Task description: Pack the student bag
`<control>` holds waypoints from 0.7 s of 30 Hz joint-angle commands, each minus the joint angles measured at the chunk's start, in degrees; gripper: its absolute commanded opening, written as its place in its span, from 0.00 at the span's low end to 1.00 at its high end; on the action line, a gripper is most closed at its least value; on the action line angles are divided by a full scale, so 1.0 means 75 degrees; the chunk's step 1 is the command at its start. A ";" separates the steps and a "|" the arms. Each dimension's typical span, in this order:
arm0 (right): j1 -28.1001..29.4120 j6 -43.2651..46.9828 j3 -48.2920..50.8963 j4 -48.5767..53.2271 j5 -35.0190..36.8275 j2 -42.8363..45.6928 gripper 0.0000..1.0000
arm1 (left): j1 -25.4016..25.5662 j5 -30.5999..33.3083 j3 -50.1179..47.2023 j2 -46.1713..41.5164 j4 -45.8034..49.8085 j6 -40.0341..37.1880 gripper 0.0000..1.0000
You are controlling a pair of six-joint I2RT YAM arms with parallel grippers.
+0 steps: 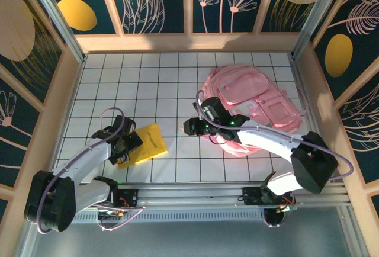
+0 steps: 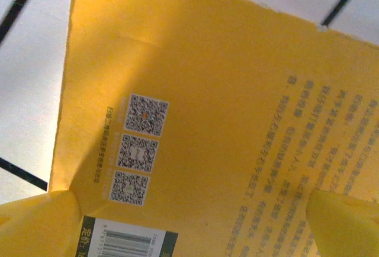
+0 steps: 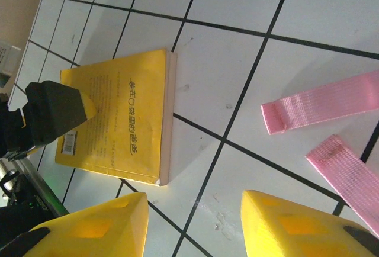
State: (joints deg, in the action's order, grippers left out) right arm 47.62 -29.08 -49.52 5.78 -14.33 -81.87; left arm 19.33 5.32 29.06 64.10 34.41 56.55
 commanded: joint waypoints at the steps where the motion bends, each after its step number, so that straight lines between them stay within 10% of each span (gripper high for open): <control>1: 0.0061 -0.0092 -0.0236 -0.0469 -0.0361 -0.0261 0.46 | 0.0723 -0.2014 -0.0333 0.0176 -0.1856 0.0511 0.99; 21: -0.0377 0.0663 -0.2478 0.0772 -0.0375 -0.3300 0.47 | 0.1254 -0.1446 -0.0873 -0.0255 -0.1992 0.0315 0.99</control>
State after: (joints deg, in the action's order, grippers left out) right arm 45.56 -27.38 -64.36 7.31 -17.43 -103.00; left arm 28.80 -6.13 24.25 60.93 21.85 59.99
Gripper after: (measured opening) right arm 0.468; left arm 0.985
